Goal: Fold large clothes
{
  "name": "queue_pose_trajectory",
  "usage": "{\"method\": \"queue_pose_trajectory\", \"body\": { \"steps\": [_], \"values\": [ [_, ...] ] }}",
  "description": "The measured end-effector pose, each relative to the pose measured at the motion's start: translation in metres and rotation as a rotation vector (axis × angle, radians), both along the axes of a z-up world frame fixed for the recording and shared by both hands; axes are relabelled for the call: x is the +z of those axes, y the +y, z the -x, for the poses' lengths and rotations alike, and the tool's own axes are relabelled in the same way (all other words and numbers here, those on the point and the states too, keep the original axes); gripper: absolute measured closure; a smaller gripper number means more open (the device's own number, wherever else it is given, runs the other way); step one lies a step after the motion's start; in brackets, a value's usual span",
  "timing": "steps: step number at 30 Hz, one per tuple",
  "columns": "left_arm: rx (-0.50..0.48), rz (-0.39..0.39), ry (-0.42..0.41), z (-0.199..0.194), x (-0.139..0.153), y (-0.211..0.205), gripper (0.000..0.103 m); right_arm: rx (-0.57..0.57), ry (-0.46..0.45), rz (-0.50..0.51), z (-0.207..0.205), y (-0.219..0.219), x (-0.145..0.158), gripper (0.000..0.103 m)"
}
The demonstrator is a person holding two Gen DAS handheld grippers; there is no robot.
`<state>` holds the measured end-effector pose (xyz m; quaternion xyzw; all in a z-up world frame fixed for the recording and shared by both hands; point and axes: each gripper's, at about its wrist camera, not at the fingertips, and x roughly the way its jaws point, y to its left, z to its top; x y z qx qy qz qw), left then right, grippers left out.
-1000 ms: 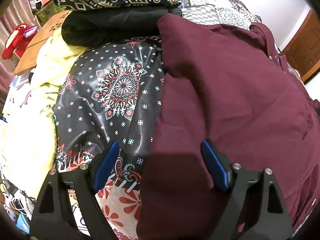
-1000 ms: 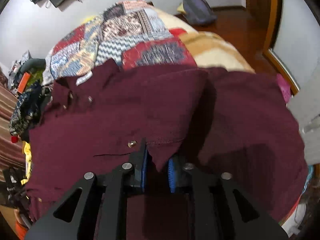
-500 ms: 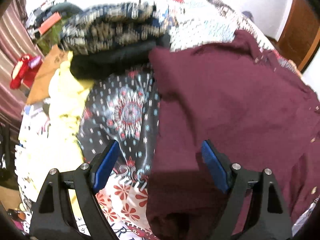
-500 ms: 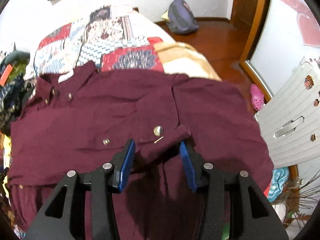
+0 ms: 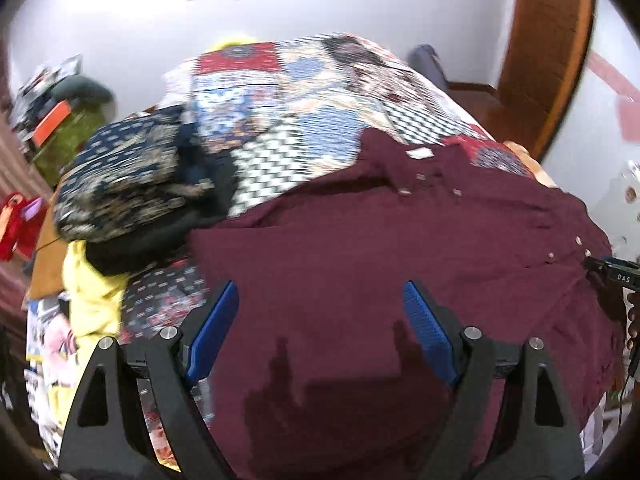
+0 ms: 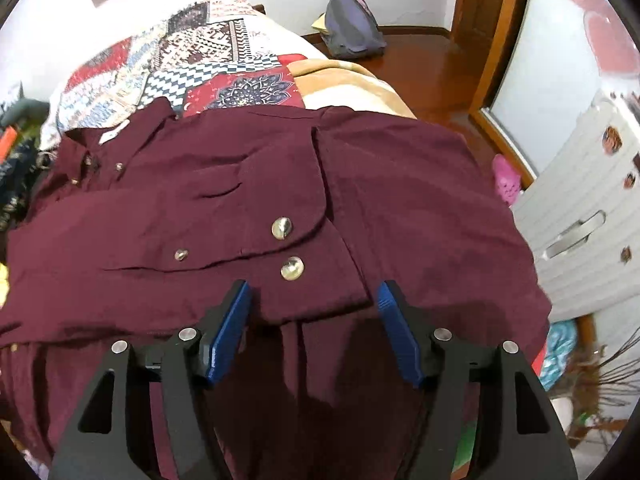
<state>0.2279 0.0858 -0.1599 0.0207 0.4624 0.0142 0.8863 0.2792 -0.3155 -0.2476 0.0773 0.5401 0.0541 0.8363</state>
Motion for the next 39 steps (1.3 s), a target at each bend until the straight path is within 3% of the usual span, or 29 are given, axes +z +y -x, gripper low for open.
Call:
{"method": "queue_pose_trajectory", "body": {
  "steps": [9,15,20,25,31,36,39],
  "values": [
    [-0.149,0.024,0.052,-0.032,-0.02,-0.076,0.019,-0.065,-0.037,0.025,0.013,-0.034,0.026,0.039],
    [-0.175,0.05,0.101,-0.046,-0.039,-0.102,0.019,-0.263,-0.035,-0.143,0.026,-0.1,0.029,0.039],
    [-0.2,0.054,0.167,-0.046,-0.062,-0.113,0.019,-0.421,0.052,-0.242,0.035,-0.14,-0.004,0.039],
    [-0.214,0.002,0.149,-0.036,-0.068,-0.118,0.019,-0.511,0.135,-0.381,0.04,-0.154,-0.045,0.039],
    [-0.201,0.009,0.152,-0.036,-0.066,-0.115,0.019,-0.61,0.118,-0.472,0.026,-0.167,-0.061,0.037],
    [-0.191,0.013,0.149,-0.034,-0.063,-0.111,0.019,-0.66,0.117,-0.464,0.008,-0.175,-0.071,0.043],
    [-0.181,0.016,0.144,-0.032,-0.06,-0.107,0.019,-0.671,0.108,-0.393,0.002,-0.173,-0.065,0.064]
  ]
}}
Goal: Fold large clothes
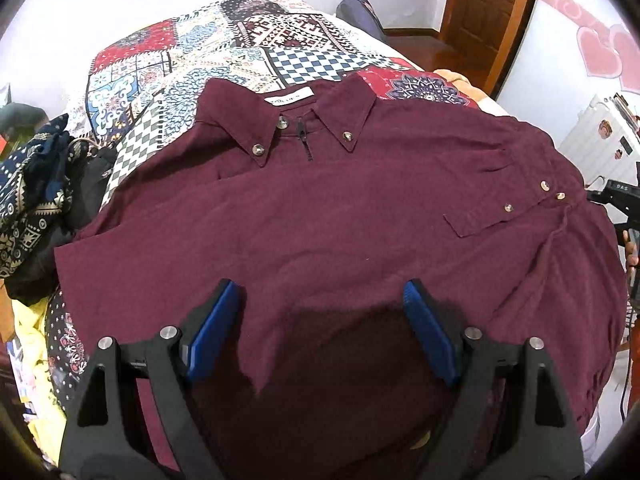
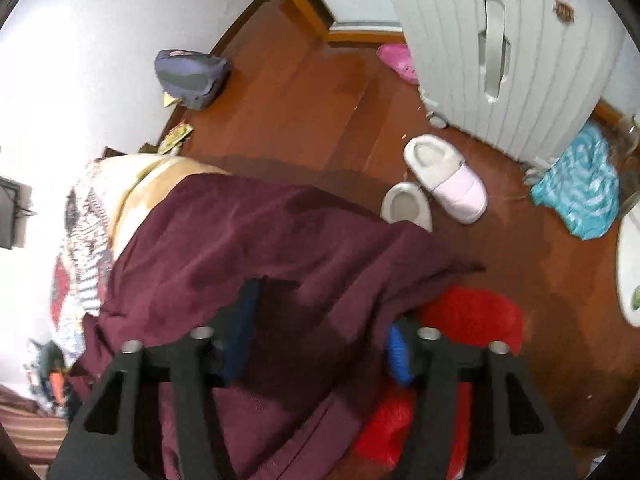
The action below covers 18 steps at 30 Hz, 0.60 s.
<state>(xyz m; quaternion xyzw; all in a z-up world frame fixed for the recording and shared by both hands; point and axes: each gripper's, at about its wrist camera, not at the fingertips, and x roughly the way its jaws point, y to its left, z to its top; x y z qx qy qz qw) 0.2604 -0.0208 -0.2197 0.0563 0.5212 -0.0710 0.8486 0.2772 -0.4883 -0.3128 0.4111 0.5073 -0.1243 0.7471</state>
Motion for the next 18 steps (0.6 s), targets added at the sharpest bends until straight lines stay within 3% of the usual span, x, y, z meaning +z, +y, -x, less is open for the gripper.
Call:
{"method": "queue_pose_trajectory", "body": {
  "steps": [2,4,10,18],
  "values": [
    [0.008,-0.002,-0.006,0.001,0.002,0.003,0.019,0.007,0.004,0.066,-0.001,0.005,0.009,0.084],
    [0.016,-0.002,-0.014,0.003,0.006,0.007,0.019,0.027,-0.019,0.122,0.0,0.011,0.021,0.091],
    [0.036,-0.004,-0.059,0.007,0.022,0.019,0.019,0.078,-0.186,0.266,0.005,0.031,0.094,0.093],
    [0.049,0.033,-0.148,0.018,0.054,0.029,0.019,0.254,-0.48,0.318,0.004,0.1,0.197,0.094]
  ]
}}
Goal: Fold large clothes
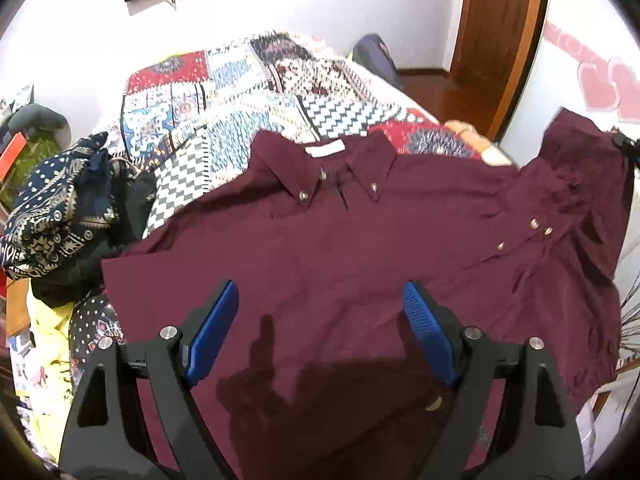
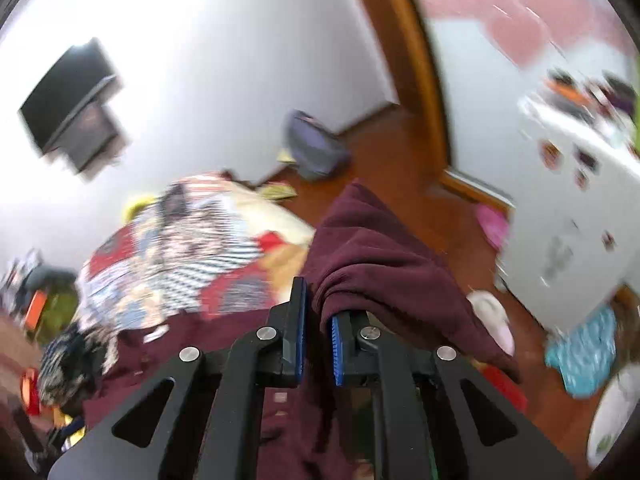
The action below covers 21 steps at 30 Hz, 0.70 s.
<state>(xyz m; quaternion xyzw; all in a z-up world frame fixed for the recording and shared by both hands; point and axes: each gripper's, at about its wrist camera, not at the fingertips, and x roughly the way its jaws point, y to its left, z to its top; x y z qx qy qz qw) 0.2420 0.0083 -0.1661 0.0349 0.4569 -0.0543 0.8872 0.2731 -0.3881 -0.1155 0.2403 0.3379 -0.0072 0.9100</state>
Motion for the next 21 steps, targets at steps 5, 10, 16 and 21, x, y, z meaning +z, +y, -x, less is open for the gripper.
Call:
{"method": "queue_pose_trajectory", "body": {
  "steps": [5,10,16,21],
  "values": [
    [0.01,0.02,-0.047,0.01,0.016,0.009,0.019,0.2,-0.036,0.05,-0.001,0.073,0.013,0.094],
    [0.021,0.012,-0.067,0.02,0.02,0.02,0.019,0.36,0.093,0.047,-0.006,0.122,-0.034,0.094],
    [0.035,0.017,-0.043,0.025,0.012,0.03,0.019,0.469,0.304,0.096,-0.001,0.161,-0.098,0.089],
    [0.042,0.027,-0.026,0.026,0.007,0.031,0.019,0.483,0.341,0.075,0.007,0.152,-0.092,0.07]
  ]
}}
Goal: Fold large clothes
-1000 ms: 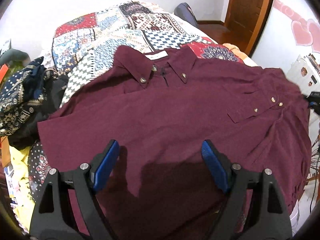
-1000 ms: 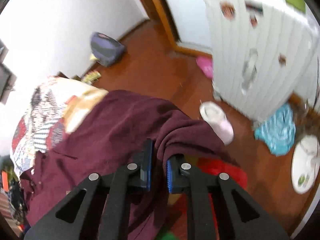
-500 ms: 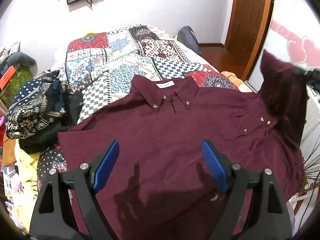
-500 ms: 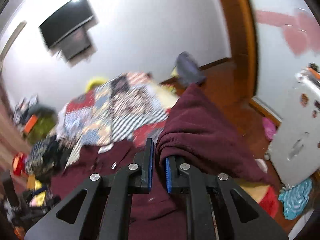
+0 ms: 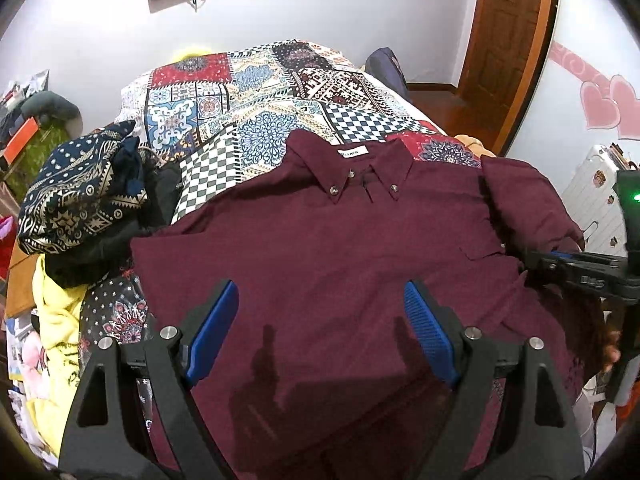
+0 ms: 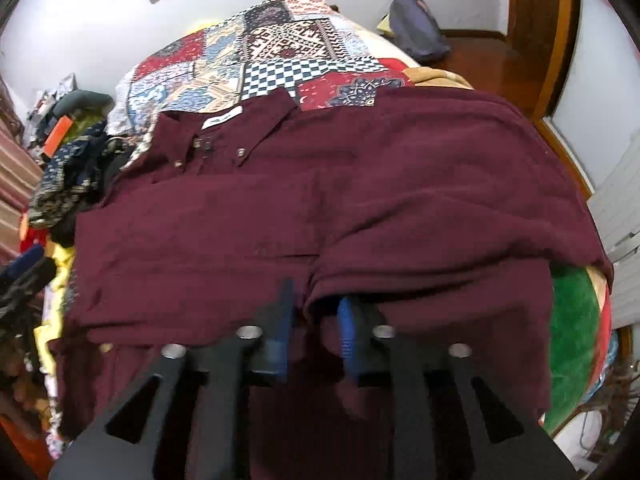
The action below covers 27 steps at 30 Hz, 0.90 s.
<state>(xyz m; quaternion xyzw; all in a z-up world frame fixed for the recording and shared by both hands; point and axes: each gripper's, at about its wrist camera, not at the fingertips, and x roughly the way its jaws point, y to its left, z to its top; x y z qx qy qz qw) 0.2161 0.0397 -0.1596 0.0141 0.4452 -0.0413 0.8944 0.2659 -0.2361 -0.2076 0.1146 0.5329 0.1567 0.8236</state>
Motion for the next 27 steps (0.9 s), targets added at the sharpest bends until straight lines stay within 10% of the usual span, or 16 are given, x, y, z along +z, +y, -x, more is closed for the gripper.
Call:
{"method": "queue_pose_trajectory", "body": {
  "steps": [13,27],
  "values": [
    [-0.011,0.012,-0.027,-0.01,0.011,-0.017,0.019,-0.286,-0.1,-0.126,0.011,-0.084,0.034,0.046],
    [-0.004,0.01,0.013,-0.021,0.002,-0.025,0.019,-0.682,0.139,-0.349,-0.017,-0.177,-0.068,0.046]
  ]
}}
